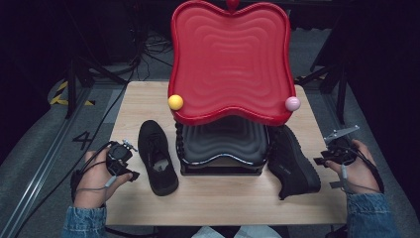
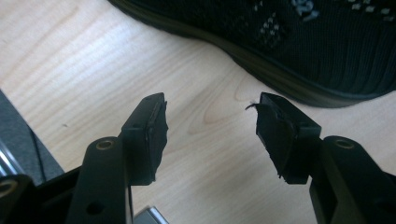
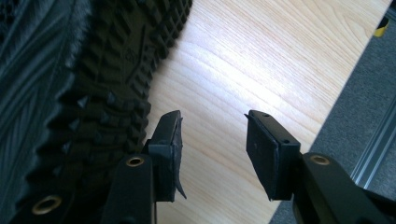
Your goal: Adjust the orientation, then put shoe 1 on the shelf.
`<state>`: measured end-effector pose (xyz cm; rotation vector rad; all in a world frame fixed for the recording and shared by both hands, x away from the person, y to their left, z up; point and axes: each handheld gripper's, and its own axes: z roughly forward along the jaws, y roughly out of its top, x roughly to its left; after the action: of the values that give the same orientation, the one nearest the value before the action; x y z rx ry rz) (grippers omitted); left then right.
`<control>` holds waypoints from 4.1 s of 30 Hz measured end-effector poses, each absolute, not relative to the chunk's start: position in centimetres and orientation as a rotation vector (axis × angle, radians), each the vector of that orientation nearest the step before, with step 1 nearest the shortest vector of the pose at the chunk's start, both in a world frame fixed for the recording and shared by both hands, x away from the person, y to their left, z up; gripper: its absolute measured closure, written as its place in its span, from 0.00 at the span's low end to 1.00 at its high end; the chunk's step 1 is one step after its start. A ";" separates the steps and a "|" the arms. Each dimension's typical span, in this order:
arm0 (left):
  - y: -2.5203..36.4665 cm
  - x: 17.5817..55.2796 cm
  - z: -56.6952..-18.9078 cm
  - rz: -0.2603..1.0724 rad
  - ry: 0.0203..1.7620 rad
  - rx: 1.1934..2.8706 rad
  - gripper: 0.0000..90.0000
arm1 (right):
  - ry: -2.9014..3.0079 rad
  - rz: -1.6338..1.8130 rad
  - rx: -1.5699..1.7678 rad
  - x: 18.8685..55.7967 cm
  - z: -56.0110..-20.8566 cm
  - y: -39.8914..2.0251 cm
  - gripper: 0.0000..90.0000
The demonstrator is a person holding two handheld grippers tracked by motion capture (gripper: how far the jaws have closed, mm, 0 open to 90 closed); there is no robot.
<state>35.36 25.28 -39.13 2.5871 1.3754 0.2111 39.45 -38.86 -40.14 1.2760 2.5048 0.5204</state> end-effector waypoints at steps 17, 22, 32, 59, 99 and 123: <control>25.0 35.5 -35.8 0.158 1.287 2.539 0.53 | 2.504 0.509 1.303 38.7 -40.6 -39.2 0.64; 24.5 35.3 -34.9 0.192 1.273 2.537 0.46 | 2.501 0.497 1.305 38.7 -40.7 -39.3 0.63; 20.6 33.7 -32.9 0.151 1.064 2.552 0.44 | 2.514 0.489 1.289 38.6 -40.9 -38.6 0.62; 16.3 35.8 -37.7 -0.027 0.872 2.621 0.57 | 2.509 0.507 1.303 37.7 -42.0 -39.3 0.57; 15.9 35.9 -40.0 -0.155 1.018 2.628 0.95 | 2.548 0.473 1.263 38.5 -42.7 -38.3 0.58; 17.4 35.7 -29.5 -0.177 0.895 2.627 0.95 | 2.531 0.480 1.272 38.1 -42.5 -38.6 0.60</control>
<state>35.72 17.42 -29.52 2.6271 0.8953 -0.1765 38.08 -38.57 -42.45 1.2722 2.5306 0.4802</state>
